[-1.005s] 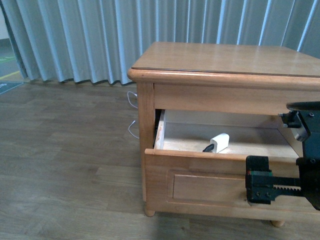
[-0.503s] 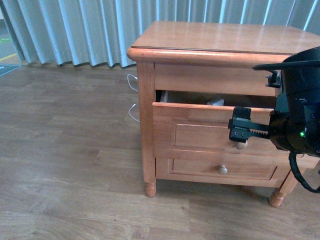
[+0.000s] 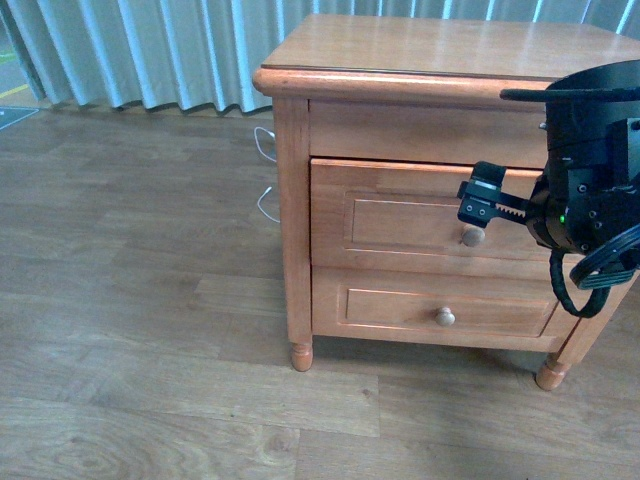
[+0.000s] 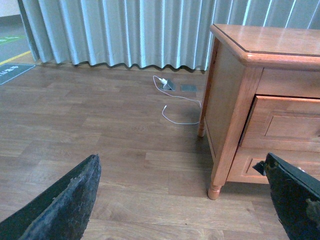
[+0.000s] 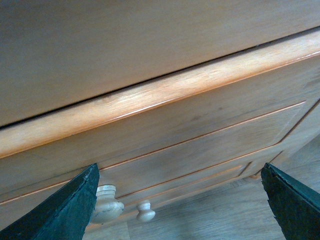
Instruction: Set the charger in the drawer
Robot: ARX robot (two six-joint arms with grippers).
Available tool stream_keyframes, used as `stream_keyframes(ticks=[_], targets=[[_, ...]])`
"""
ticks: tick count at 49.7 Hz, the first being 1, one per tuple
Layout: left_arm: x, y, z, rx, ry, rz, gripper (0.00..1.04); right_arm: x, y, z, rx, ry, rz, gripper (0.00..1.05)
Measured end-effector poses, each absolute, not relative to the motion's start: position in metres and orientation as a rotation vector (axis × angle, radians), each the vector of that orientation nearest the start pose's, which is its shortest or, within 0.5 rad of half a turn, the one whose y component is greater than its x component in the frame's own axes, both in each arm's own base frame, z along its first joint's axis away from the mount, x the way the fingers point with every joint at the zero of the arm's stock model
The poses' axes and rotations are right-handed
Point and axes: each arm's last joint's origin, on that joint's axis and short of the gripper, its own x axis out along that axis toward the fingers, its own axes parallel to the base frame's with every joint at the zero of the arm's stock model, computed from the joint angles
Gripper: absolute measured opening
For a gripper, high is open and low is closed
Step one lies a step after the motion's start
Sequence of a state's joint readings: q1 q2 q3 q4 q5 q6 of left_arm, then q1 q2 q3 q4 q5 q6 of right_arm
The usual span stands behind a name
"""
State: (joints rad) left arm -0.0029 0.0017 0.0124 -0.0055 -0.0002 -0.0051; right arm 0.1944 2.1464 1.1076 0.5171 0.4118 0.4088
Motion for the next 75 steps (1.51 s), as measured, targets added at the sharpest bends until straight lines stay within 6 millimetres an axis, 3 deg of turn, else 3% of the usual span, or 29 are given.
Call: stream_keyframes(ticks=[23, 39, 47, 56, 66, 75], targets=[[0.097, 0.000, 0.167, -0.005, -0.005, -0.003, 0.99, 0.429, 0.069, 0.098, 0.263, 0.421, -0.358, 0.97], [0.097, 0.000, 0.167, -0.005, -0.005, -0.002, 0.99, 0.429, 0.068, 0.097, 0.264, 0.425, -0.350, 0.97], [0.097, 0.000, 0.167, -0.005, -0.005, -0.002, 0.99, 0.419, 0.064, 0.101, 0.286, 0.432, -0.302, 0.97], [0.097, 0.000, 0.167, -0.005, -0.005, -0.003, 0.99, 0.374, 0.058, 0.138, 0.286, 0.423, -0.161, 0.97], [0.097, 0.000, 0.167, -0.005, -0.005, -0.002, 0.99, 0.281, 0.044, 0.178, 0.224, 0.460, -0.042, 0.97], [0.097, 0.000, 0.167, -0.005, -0.005, -0.003, 0.99, 0.220, 0.026, 0.207, 0.243, 0.417, -0.029, 0.97]])
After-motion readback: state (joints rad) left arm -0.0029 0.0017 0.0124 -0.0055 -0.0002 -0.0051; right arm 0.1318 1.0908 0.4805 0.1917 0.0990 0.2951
